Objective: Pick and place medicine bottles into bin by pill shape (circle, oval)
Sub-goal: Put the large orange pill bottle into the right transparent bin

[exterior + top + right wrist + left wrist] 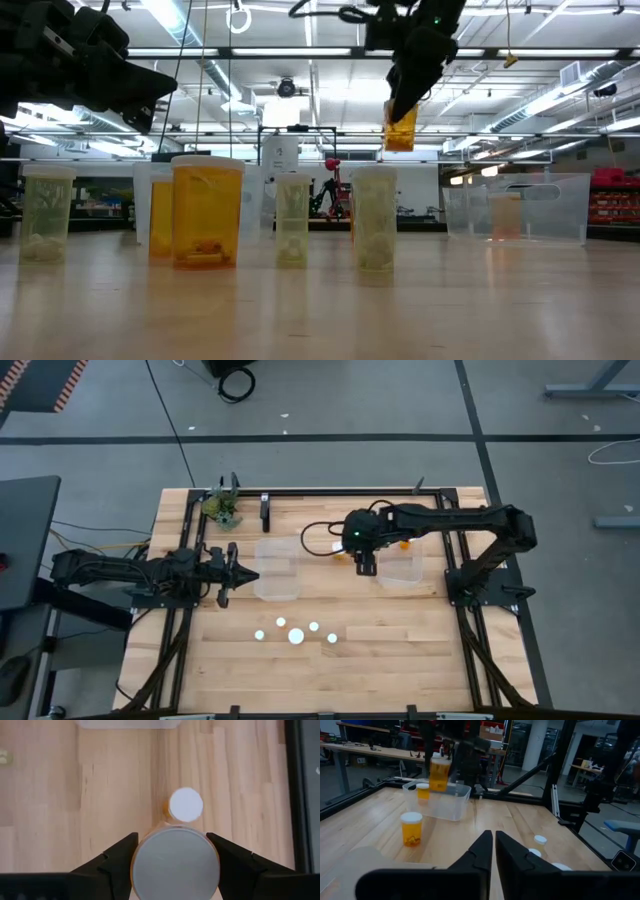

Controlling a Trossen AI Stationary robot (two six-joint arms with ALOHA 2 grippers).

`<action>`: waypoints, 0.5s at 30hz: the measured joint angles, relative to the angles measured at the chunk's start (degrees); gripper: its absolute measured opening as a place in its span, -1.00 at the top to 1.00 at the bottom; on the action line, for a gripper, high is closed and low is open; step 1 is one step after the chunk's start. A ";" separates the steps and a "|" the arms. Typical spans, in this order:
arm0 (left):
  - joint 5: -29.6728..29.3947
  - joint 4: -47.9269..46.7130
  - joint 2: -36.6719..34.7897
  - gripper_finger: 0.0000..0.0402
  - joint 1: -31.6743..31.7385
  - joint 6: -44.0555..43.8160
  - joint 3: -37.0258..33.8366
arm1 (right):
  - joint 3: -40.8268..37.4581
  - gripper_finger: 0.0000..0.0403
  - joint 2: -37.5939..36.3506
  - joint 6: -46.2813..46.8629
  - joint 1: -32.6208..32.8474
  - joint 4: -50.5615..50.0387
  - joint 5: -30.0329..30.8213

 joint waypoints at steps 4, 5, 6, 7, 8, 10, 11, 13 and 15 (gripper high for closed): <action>-0.01 0.00 0.01 0.87 -0.01 0.00 0.00 | -0.16 -0.16 -3.12 1.41 0.00 -2.24 2.03; 0.00 0.00 0.00 0.86 0.00 0.00 0.00 | -0.71 -0.16 -4.15 1.66 0.00 -2.24 2.62; 0.00 0.00 0.00 0.85 -0.02 0.00 0.00 | -1.51 -0.15 -5.33 1.92 -0.02 -2.12 2.76; 0.00 0.00 0.02 0.85 -0.01 0.00 0.00 | -2.39 -0.15 -6.42 2.23 -0.05 -2.14 2.77; 0.00 -0.02 0.02 0.84 -0.02 0.00 0.00 | -3.53 -0.15 -7.77 2.75 -0.25 -2.06 2.76; 0.00 -0.02 0.00 0.82 -0.02 0.00 0.00 | -6.38 -0.15 -10.38 4.18 -0.81 -1.83 2.70; 0.00 -0.01 0.02 0.82 -0.02 0.00 0.00 | -8.20 -0.15 -11.90 4.95 -1.19 -1.41 2.72; 0.00 -0.02 0.01 0.83 -0.02 0.00 0.00 | -12.23 -0.15 -14.92 5.92 -2.06 0.21 2.76; 0.00 -0.02 0.02 0.84 0.00 0.00 0.00 | -16.70 -0.15 -17.86 6.62 -3.07 2.23 2.78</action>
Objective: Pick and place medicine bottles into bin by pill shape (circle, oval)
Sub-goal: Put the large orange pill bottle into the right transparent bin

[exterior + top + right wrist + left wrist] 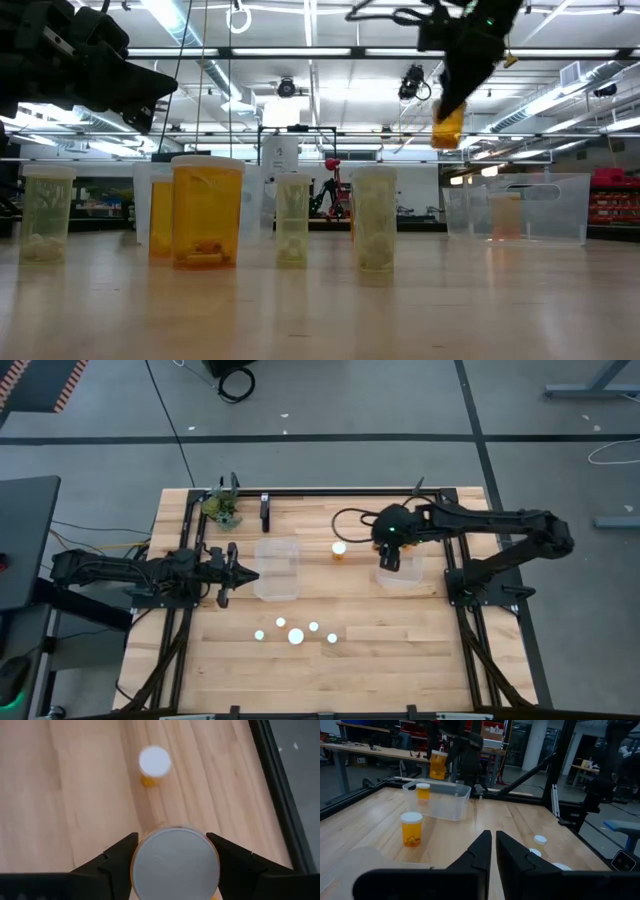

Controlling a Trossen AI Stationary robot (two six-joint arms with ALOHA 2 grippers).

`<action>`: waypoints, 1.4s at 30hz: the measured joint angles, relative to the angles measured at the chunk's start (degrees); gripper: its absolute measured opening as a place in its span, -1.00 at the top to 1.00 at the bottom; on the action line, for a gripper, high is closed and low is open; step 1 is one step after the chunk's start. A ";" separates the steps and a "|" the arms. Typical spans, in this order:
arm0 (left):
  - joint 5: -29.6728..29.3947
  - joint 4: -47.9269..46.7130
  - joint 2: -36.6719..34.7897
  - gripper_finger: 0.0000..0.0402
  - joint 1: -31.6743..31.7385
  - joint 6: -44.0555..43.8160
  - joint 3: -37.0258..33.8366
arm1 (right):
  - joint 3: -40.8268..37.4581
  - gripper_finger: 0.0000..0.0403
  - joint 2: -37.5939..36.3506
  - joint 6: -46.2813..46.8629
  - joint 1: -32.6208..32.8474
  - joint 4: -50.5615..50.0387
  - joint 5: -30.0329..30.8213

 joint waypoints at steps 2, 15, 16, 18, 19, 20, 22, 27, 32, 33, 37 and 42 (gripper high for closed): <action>0.00 0.00 -0.01 0.86 -0.02 0.00 0.00 | -4.30 -0.15 -2.70 0.19 -1.23 1.95 -0.13; 0.00 0.00 0.00 0.82 -0.02 0.00 0.00 | -21.16 -0.15 -6.75 -0.82 -11.04 13.21 -1.82; 0.00 0.00 0.00 0.82 -0.01 0.00 0.00 | -21.64 -0.15 -6.19 -0.86 -11.37 13.79 -2.01; 0.00 0.00 0.00 0.84 -0.02 0.00 0.00 | -22.36 -0.15 -4.97 -0.86 -12.00 15.19 -2.58; 0.00 0.00 0.00 0.84 -0.01 0.00 0.00 | -22.65 -0.15 -4.42 -0.84 -12.11 16.08 -3.05; -0.01 0.00 -0.02 0.85 -0.02 0.00 0.00 | -22.90 -0.15 -3.78 -0.77 -12.24 16.80 -3.56; 0.00 0.00 -0.01 0.87 -0.02 0.00 0.00 | -23.11 -0.15 -2.48 -0.27 -12.39 17.27 -5.09; 0.00 0.00 -0.01 0.86 -0.01 0.00 0.00 | -23.12 -0.15 -0.56 0.62 -12.01 15.16 -7.93; -0.01 0.00 -0.02 0.83 0.00 0.00 0.00 | -23.12 -0.15 -0.93 2.16 -10.04 15.17 -11.14; 0.00 0.00 -0.02 0.82 -0.01 0.00 0.00 | -23.12 -0.15 -0.93 2.09 -9.42 15.08 -11.30; -0.01 0.00 -0.01 0.84 0.00 0.00 0.00 | -23.12 -0.15 -0.93 1.07 -6.61 15.07 -11.34; 0.00 0.00 -0.02 0.87 -0.02 0.00 0.00 | -23.12 -0.15 -0.93 0.63 -4.28 15.07 -11.34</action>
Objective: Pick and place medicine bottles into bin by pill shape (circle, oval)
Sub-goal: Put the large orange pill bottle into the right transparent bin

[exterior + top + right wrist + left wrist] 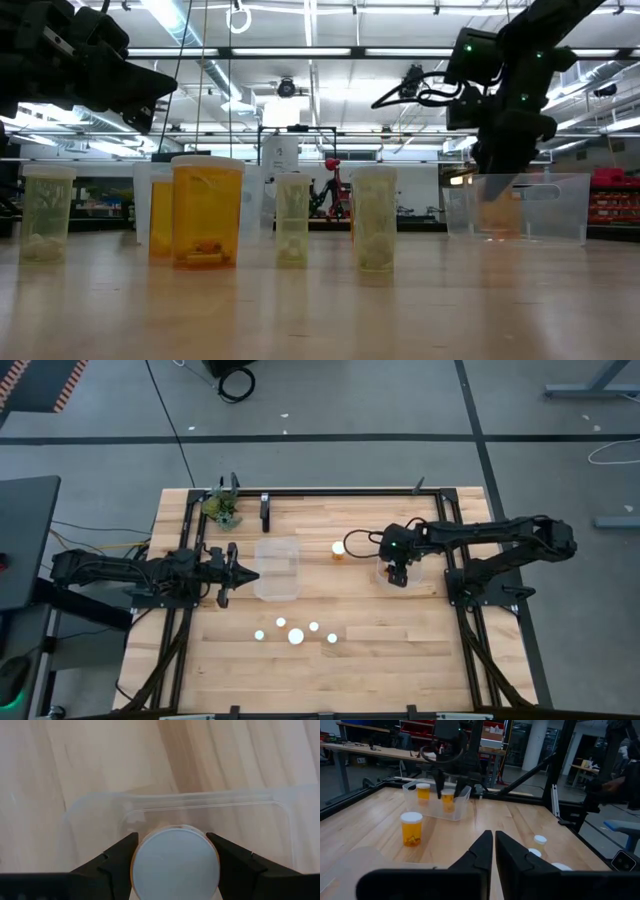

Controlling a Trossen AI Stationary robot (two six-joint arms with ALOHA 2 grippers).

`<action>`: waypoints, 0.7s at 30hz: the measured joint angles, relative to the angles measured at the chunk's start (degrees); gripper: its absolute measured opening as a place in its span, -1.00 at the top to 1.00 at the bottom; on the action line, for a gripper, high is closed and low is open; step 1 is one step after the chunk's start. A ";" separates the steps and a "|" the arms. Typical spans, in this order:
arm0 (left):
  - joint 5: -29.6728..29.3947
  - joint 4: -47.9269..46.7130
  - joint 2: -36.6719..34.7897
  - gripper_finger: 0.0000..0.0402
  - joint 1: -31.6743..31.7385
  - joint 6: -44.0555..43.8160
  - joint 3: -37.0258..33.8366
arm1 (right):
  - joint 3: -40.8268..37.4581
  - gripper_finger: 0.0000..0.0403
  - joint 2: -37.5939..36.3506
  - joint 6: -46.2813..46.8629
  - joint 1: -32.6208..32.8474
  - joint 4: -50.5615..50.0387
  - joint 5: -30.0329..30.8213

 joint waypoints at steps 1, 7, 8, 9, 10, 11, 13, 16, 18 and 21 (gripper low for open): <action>0.00 0.00 0.00 0.87 0.00 0.00 0.00 | 0.00 -0.15 0.00 0.00 0.32 0.00 0.01; 0.00 0.00 0.02 0.84 0.01 0.00 0.00 | 0.00 -0.15 0.00 0.00 1.51 0.00 0.02; 0.00 0.00 0.01 0.83 0.02 0.00 0.00 | 0.00 -0.15 0.00 0.00 1.49 0.00 0.02; 0.00 0.00 0.00 0.82 0.00 0.00 0.00 | 0.00 -0.15 0.00 0.00 1.49 0.00 0.02; 0.00 0.00 0.02 0.82 0.02 0.00 0.00 | 0.00 -0.15 0.00 0.00 1.49 0.00 0.03; 0.00 0.00 0.01 0.82 0.01 0.00 0.00 | 0.00 -0.15 0.00 0.05 1.49 -0.01 0.04; 0.00 0.00 0.02 0.83 0.02 0.00 0.00 | 0.00 -0.15 0.00 0.26 1.49 -0.06 0.02; 0.00 0.00 0.01 0.86 0.01 0.00 0.00 | 0.00 -0.16 0.00 0.40 1.49 -0.50 0.27; 0.00 0.00 0.01 0.87 0.00 0.00 0.00 | 0.00 -0.18 0.00 0.44 1.49 -0.50 0.42; 0.00 0.00 0.02 0.87 0.02 0.00 0.00 | 0.00 -0.25 0.00 0.44 1.49 -0.48 0.45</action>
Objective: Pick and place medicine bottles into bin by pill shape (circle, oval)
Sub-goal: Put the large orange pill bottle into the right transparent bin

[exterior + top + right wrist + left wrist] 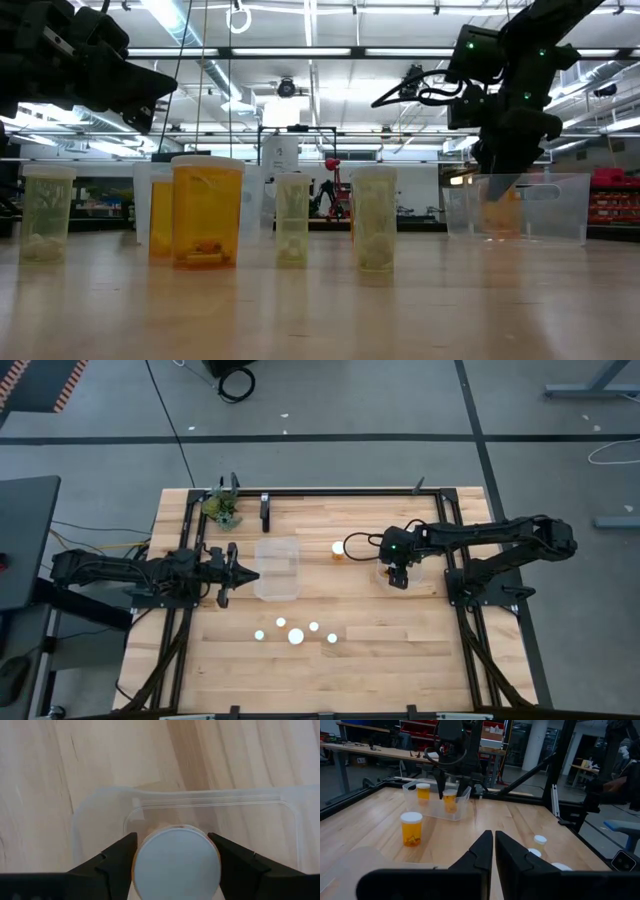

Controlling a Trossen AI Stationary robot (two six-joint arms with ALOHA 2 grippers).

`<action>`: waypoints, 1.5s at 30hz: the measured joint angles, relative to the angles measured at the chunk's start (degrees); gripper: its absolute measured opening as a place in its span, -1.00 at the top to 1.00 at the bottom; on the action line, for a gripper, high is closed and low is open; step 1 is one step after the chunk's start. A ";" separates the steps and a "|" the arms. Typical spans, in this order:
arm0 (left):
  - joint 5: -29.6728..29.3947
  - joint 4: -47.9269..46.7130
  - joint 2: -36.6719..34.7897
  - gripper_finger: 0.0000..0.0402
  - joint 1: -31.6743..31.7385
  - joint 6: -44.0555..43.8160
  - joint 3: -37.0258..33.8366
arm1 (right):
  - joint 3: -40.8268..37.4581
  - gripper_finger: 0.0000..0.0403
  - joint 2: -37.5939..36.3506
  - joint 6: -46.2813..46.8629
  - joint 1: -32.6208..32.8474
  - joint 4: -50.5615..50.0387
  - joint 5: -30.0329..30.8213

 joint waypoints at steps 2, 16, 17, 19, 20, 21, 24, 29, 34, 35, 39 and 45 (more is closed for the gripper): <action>0.00 0.00 0.00 0.86 -0.01 0.00 0.00 | 0.00 -0.31 0.00 0.34 0.00 0.02 0.03; 0.00 0.00 0.00 0.87 -0.02 0.00 0.00 | 0.67 -0.39 0.00 0.89 0.00 -1.64 1.54; 0.00 0.00 -0.01 0.87 -0.01 0.00 0.00 | 1.02 -0.39 0.00 1.14 0.00 -2.13 1.54; 0.00 0.01 -0.01 0.87 0.00 0.00 0.00 | 1.65 -0.39 0.00 1.43 0.00 -2.54 1.54; -0.01 0.00 0.00 0.86 0.00 0.00 0.00 | 1.96 -0.39 0.00 1.71 0.00 -2.71 1.54; 0.00 0.00 -0.02 0.85 -0.01 0.00 0.00 | 2.26 -0.39 0.00 1.89 0.00 -2.85 1.54; -0.02 0.02 0.00 0.83 -0.02 0.00 0.00 | 3.28 -0.39 0.00 2.26 0.00 -3.88 1.50; 0.00 0.02 0.00 0.83 -0.02 0.00 0.00 | 6.11 -0.39 0.02 2.60 0.00 -6.86 1.64; -0.02 0.02 0.00 0.87 0.01 0.00 0.00 | 9.35 -0.39 0.02 2.60 0.00 -8.85 1.87; 0.00 0.01 -0.01 0.87 0.00 0.00 0.00 | 9.98 -0.39 0.02 2.60 0.00 -9.09 2.30; -0.01 0.01 0.00 0.86 0.00 0.00 0.00 | 11.88 -0.39 0.02 2.88 0.00 -9.31 3.55; -0.02 0.02 0.00 0.82 -0.02 0.00 0.00 | 15.05 -0.39 2.11 2.92 0.00 -9.36 4.12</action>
